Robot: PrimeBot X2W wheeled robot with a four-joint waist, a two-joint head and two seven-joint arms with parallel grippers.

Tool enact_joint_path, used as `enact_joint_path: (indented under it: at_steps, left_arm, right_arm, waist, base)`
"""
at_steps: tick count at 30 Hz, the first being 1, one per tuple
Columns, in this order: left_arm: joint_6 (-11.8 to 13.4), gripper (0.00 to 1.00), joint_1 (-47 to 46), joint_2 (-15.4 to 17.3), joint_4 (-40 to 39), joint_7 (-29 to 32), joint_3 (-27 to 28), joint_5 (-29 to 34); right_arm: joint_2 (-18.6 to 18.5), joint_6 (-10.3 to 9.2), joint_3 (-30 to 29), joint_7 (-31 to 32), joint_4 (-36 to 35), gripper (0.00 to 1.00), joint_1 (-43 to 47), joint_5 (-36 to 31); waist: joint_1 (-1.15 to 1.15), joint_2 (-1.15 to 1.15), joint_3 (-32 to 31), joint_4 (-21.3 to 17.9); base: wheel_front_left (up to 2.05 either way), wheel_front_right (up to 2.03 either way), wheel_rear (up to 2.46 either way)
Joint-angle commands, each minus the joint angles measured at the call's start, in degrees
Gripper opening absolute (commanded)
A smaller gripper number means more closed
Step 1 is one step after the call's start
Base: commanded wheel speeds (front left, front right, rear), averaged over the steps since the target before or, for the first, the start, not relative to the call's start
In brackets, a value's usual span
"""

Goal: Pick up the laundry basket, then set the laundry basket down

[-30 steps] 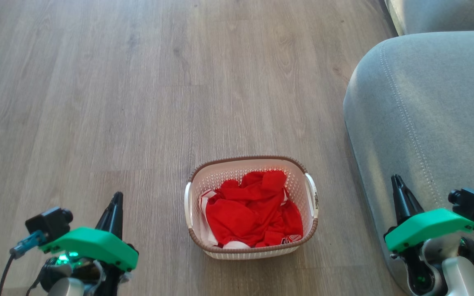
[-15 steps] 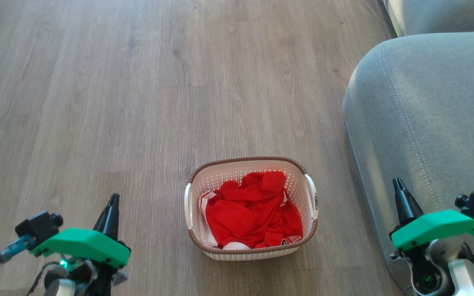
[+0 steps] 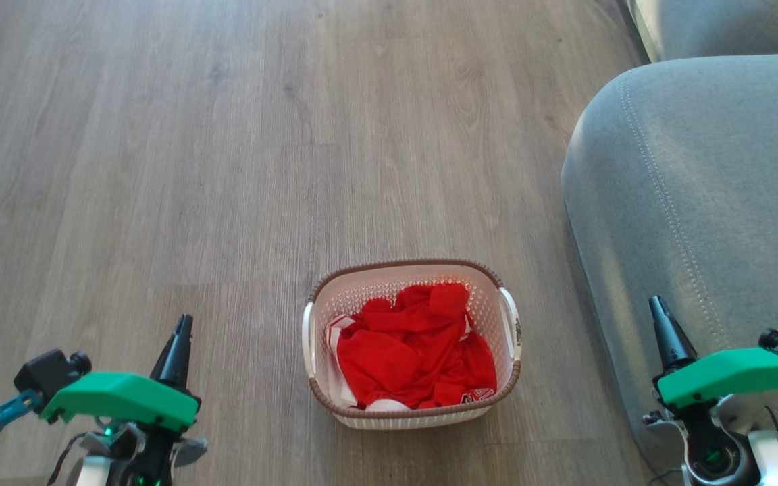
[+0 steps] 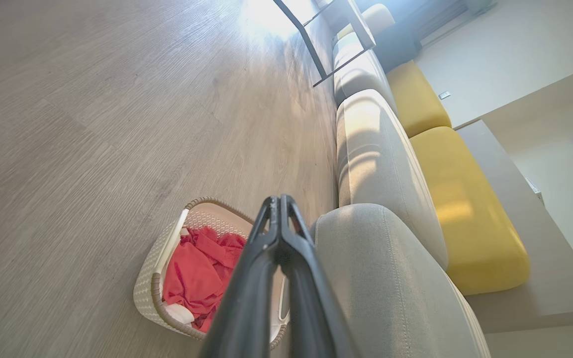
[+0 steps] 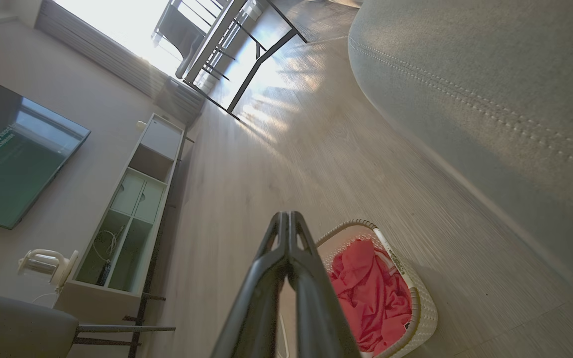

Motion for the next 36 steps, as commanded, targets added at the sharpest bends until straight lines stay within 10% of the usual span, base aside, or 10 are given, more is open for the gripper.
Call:
enact_joint_path:
  at_steps: [1, 36]
  left_arm:
    - [-0.70, 0.00, -3.31, 0.02, -1.26, 0.20, 2.10, -1.39]
    - [-5.24, 0.00, -5.04, -2.69, 3.00, 2.76, 8.36, -21.47]
  right_arm:
    - [-0.68, -0.18, 0.25, 0.23, -1.53, 0.00, -2.61, 1.70]
    - [-0.66, -0.28, -1.59, 2.95, 0.61, 0.00, -2.88, 25.18]
  waist:
    - [0.00, 0.00, -0.02, 0.00]
    - [0.00, 0.00, -0.67, -0.18]
  base:
    - [0.00, 0.00, 0.00]
    - [0.00, 0.00, 0.00]
